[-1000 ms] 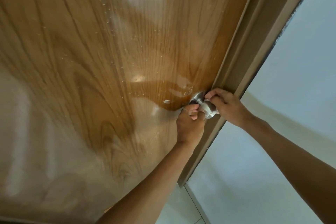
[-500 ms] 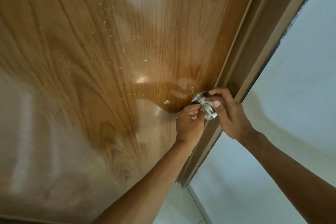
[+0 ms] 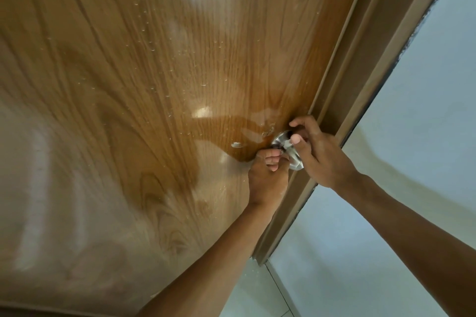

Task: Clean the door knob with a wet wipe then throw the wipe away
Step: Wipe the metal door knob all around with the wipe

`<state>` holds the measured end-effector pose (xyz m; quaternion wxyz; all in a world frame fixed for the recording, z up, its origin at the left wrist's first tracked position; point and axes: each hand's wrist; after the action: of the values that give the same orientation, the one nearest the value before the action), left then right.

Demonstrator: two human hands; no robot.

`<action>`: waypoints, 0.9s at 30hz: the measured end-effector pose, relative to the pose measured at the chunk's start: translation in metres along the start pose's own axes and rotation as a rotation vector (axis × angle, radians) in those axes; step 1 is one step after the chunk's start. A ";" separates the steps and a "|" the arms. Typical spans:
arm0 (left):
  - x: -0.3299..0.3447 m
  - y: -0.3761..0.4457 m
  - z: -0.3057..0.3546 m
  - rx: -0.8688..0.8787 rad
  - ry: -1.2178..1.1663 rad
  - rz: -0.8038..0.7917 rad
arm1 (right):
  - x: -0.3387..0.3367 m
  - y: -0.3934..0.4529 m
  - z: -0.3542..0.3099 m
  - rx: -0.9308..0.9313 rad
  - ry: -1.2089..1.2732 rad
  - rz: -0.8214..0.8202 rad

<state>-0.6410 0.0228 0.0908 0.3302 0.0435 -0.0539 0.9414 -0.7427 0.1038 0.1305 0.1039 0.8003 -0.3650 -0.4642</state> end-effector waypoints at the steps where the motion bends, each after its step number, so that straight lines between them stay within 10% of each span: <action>1: 0.000 -0.002 0.000 0.005 -0.009 0.008 | -0.002 0.000 -0.001 -0.043 -0.039 -0.021; 9: 0.003 -0.012 -0.004 0.236 0.015 0.070 | -0.007 0.005 -0.004 -0.268 -0.144 -0.213; 17: 0.009 -0.011 0.000 0.263 0.074 0.037 | -0.012 -0.017 0.004 0.005 0.135 -0.004; 22: 0.013 -0.010 -0.003 0.159 0.090 0.067 | -0.020 -0.019 0.004 -0.018 -0.041 0.216; 27: 0.013 -0.008 0.006 -0.153 -0.125 0.093 | -0.012 -0.022 0.005 0.048 -0.016 0.069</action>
<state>-0.6456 0.0366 0.0988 0.2845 0.0740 -0.1483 0.9442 -0.7393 0.1281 0.1245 0.0978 0.7857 -0.4043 -0.4578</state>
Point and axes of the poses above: each hand's wrist, its own y-axis towards the middle knuckle, its own x-axis out of the palm, z = x × y, and after that the axes turned 5 degrees about z, right-handed
